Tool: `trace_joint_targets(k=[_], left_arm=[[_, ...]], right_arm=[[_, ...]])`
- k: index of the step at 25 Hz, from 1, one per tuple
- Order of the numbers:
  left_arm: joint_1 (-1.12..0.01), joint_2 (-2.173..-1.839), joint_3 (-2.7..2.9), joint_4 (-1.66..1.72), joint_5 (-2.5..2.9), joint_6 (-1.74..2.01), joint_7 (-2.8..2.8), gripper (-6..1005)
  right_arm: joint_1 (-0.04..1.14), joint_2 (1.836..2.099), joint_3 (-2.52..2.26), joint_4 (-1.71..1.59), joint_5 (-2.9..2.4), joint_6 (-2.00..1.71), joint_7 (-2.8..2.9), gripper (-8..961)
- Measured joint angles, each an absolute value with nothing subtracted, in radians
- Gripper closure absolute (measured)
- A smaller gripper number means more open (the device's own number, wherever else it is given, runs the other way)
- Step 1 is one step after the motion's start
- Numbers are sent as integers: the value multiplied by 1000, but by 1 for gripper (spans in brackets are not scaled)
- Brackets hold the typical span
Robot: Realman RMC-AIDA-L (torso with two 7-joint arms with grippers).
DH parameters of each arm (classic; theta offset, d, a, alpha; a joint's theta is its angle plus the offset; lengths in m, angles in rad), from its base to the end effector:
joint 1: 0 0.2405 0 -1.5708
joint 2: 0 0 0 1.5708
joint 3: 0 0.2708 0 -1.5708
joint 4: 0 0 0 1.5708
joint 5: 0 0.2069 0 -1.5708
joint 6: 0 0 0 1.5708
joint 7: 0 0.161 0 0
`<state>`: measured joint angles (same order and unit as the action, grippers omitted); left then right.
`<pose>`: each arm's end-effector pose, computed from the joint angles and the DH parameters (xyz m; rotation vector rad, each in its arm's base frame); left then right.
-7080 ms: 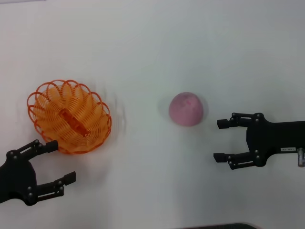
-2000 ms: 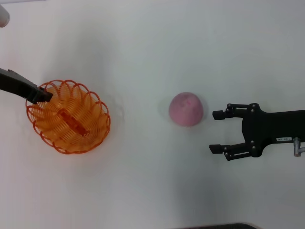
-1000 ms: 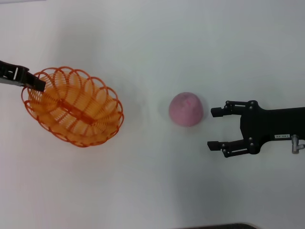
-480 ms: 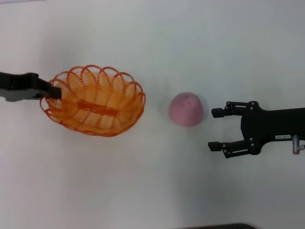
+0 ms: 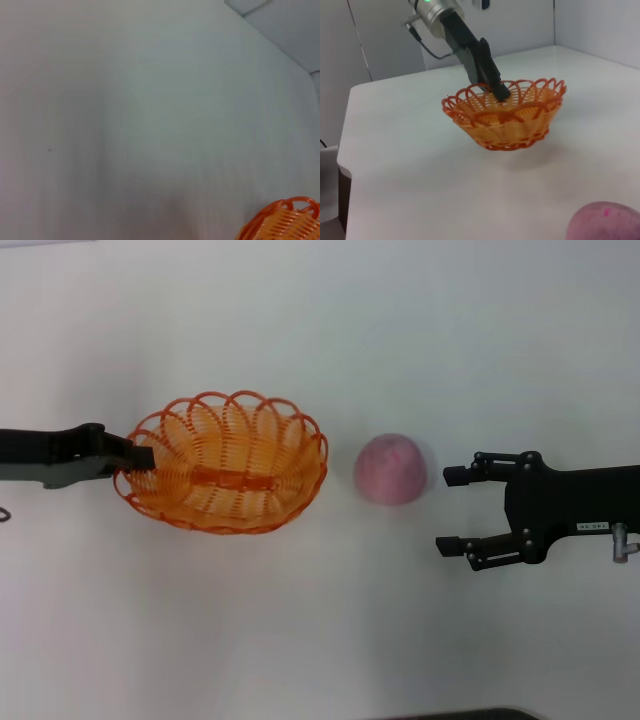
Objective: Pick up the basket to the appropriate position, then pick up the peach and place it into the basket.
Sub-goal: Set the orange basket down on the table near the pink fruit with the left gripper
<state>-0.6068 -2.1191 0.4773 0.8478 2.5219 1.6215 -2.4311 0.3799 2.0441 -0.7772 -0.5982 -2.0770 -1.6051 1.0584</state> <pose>-0.2926 0.3390 -0.0096 -2.2431 -1.9566 -0.3365 0.3208 0.2731 -0.0356 -2.8790 0.3903 0.5050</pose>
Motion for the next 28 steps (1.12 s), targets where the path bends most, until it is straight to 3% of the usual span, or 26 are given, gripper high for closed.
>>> trace_joint_targets(k=[9,28], left_arm=[[-551,-2162,483,866,2476,1547,-2432,923],[-549,-2170,501,827,2474,1432,-2431,922]], right_arm=[[379,2045,-777,-598,-2077,-1604,1058,57],[382,2048,-777,-598,-2077,-1607,1058,56]])
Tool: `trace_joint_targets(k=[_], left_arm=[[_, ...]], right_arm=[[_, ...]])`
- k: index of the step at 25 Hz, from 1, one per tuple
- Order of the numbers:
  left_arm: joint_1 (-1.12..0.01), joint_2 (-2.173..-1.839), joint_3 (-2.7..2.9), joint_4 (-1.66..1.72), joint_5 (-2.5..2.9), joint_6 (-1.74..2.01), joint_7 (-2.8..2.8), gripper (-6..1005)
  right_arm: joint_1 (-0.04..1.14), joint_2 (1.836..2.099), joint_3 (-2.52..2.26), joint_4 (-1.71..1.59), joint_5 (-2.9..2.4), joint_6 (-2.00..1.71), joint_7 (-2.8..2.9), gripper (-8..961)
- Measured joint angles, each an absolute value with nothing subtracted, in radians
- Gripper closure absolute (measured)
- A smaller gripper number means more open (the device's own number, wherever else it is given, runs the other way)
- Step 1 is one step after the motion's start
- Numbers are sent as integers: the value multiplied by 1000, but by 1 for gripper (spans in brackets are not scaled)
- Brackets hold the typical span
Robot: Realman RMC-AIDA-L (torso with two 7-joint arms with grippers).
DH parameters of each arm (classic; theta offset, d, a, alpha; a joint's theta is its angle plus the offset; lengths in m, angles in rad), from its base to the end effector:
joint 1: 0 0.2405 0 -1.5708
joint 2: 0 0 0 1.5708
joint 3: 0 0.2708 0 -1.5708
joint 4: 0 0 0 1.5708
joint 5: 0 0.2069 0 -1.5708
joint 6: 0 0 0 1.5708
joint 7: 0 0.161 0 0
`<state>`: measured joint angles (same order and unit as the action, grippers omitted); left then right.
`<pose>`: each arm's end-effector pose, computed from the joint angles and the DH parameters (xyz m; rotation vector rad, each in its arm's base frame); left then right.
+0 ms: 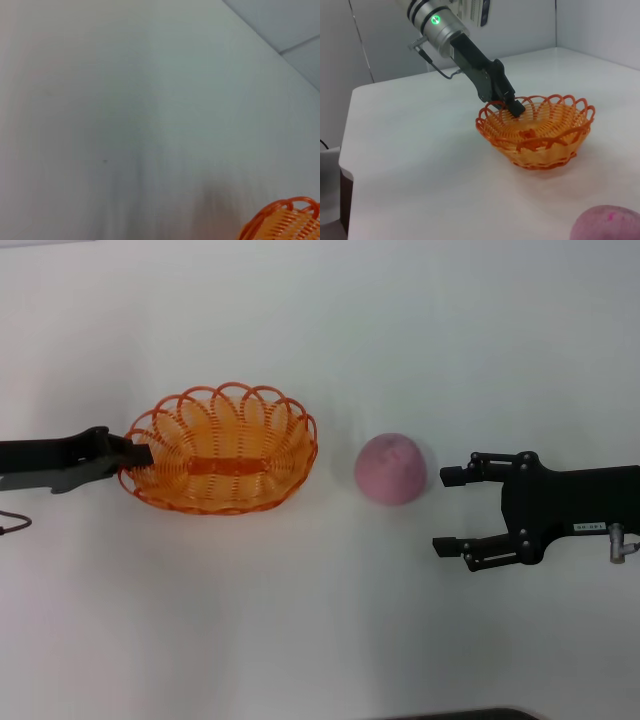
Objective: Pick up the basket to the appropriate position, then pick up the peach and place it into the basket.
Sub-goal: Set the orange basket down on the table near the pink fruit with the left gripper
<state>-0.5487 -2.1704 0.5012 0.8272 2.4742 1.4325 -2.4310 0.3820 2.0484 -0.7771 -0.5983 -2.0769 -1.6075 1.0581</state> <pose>-0.3113 0.3390 -0.0303 -2.0728 -1.9597 -0.4093 0.3188 0.2730 -0.0373 -2.8821 0.3875 0.5135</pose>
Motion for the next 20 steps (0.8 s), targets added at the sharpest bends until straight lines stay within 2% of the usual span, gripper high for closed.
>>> trace_joint_targets(k=[20], left_arm=[[-548,-2171,523,816,2450,1380,-2433,922]], right_arm=[[383,2057,-776,-598,-2076,-1604,1058,56]])
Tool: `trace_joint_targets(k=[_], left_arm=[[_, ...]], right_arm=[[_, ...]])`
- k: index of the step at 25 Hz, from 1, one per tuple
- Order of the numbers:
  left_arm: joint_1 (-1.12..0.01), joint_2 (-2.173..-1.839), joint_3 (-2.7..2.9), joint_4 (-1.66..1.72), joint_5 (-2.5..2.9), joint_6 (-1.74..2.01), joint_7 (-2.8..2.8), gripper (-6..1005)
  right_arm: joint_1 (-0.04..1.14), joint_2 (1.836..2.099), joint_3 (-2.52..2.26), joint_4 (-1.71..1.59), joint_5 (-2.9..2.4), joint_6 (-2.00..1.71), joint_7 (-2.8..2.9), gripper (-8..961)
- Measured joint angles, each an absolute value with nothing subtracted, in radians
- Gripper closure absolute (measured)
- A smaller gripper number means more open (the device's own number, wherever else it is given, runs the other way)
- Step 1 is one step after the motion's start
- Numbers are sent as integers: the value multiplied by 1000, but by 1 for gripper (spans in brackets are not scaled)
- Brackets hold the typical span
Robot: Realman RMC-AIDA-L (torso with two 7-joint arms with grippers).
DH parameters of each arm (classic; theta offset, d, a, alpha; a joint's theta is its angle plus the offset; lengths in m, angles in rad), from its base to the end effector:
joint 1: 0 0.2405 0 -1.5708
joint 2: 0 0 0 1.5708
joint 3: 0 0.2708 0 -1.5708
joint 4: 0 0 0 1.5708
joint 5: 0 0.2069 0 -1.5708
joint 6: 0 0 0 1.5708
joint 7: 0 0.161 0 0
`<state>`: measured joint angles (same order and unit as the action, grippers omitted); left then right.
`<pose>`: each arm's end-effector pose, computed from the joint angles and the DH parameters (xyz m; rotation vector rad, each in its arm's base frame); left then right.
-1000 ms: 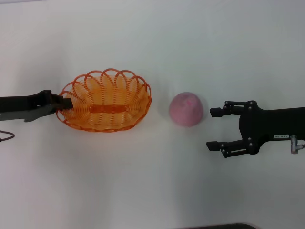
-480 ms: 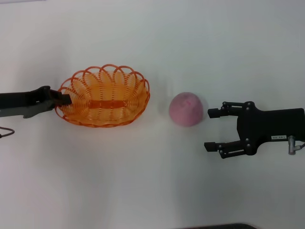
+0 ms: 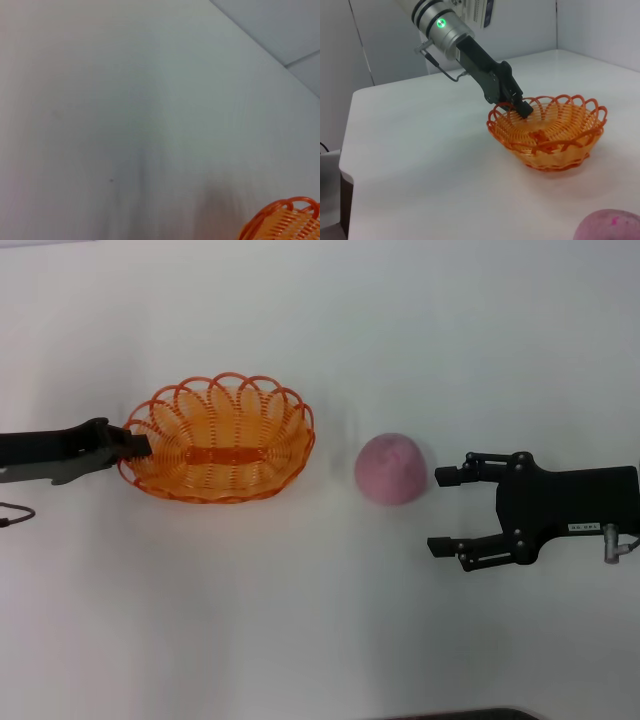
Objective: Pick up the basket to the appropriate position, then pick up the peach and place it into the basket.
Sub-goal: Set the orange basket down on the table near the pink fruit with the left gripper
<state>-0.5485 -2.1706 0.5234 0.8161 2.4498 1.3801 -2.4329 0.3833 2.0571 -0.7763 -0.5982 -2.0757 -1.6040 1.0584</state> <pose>-0.3120 0.3454 -0.0318 -2.0467 -1.9369 -0.4243 0.3165 0.2731 -0.0406 -2.8804 0.3896 0.5236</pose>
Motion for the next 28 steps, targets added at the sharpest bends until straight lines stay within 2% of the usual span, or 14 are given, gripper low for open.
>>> trace_joint_targets(k=[25,28], left_arm=[[-543,-2167,524,796,2395,1372,-2440,922],[-541,-2164,526,797,2383,1384,-2446,790]], right_arm=[[393,2059,-776,-598,-2077,-1600,1058,57],[393,2059,-776,-598,-2077,-1600,1058,57]])
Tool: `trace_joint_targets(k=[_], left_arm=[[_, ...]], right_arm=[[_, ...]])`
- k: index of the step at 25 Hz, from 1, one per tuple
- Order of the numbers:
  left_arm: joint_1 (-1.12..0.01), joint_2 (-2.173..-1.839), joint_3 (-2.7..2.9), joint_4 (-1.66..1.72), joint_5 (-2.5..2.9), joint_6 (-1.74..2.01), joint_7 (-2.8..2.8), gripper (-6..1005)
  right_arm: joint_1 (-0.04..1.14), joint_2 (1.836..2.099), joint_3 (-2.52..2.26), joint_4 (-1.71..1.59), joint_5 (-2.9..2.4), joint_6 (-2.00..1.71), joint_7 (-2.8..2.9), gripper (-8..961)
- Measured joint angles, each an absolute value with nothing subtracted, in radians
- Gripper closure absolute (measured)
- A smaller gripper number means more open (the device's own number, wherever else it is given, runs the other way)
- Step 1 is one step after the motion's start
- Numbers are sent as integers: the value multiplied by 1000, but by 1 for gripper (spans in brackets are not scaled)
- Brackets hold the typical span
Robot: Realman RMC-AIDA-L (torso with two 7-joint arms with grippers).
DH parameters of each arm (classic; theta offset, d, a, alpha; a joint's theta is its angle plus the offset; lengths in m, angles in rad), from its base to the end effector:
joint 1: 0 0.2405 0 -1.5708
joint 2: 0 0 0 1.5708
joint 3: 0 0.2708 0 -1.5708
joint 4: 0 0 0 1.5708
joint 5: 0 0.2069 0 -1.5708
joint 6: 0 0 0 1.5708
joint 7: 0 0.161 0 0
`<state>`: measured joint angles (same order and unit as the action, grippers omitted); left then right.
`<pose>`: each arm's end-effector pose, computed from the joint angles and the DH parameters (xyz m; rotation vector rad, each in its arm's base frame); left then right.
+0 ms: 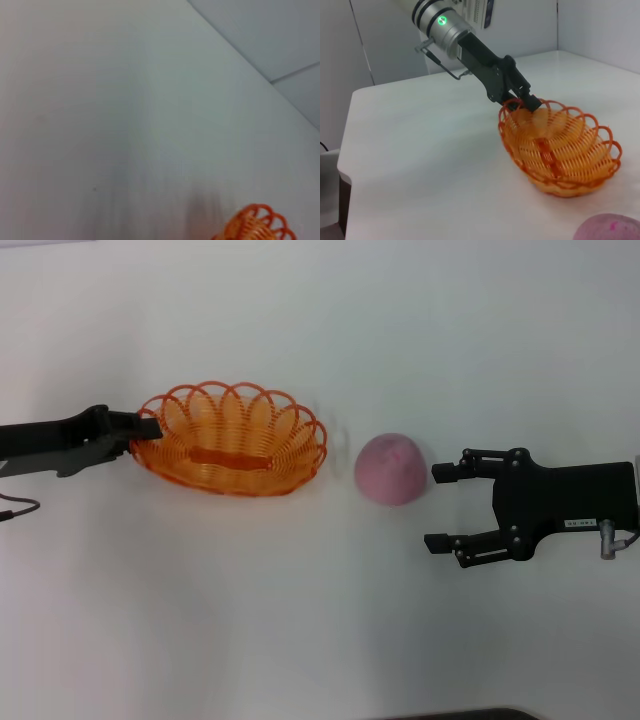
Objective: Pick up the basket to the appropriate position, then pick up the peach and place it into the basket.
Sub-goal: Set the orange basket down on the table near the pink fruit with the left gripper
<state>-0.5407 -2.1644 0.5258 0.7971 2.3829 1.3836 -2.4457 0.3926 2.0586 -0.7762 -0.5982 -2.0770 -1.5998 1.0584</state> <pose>-0.3078 0.3468 -0.0308 -2.0237 -1.9735 -0.5150 0.3142 0.2763 -0.0413 -2.8821 0.3778 0.5216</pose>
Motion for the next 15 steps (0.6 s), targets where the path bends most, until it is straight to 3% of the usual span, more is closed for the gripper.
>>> trace_joint_targets(k=[5,15], left_arm=[[-540,-2164,527,805,2382,1400,-2435,602],[-523,-2157,525,844,2375,1416,-2413,380]], right_arm=[[393,2059,-776,-598,-2077,-1600,1058,58],[393,2059,-776,-598,-2074,-1599,1058,58]])
